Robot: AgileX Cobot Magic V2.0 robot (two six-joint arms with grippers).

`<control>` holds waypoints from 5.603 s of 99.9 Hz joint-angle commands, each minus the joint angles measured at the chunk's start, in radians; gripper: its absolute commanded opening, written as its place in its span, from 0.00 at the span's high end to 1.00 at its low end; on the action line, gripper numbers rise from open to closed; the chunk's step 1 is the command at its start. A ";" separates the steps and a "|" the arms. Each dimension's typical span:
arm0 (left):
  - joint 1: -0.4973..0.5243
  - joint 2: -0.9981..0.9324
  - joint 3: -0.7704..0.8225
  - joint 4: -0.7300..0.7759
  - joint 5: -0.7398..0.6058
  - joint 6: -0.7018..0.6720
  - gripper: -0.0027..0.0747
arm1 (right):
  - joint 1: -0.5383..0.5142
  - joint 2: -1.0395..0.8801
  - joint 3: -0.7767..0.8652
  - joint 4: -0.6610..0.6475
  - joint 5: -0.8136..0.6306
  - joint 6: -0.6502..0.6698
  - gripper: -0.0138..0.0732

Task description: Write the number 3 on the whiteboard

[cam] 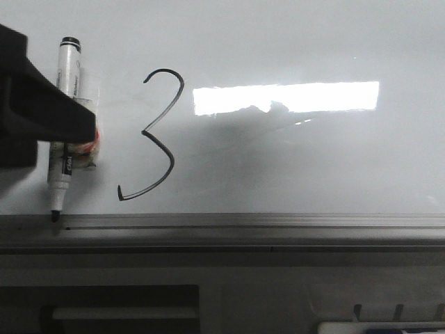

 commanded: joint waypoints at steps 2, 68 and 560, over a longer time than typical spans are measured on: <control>0.005 -0.091 -0.021 0.007 -0.069 0.036 0.46 | -0.006 -0.068 -0.033 -0.005 -0.063 0.002 0.32; 0.005 -0.724 0.087 0.289 0.182 0.265 0.99 | -0.006 -0.765 0.505 -0.100 -0.324 0.002 0.91; 0.719 -1.017 0.409 0.659 0.376 -0.167 0.99 | -1.011 -1.147 1.080 0.052 -0.404 0.002 0.91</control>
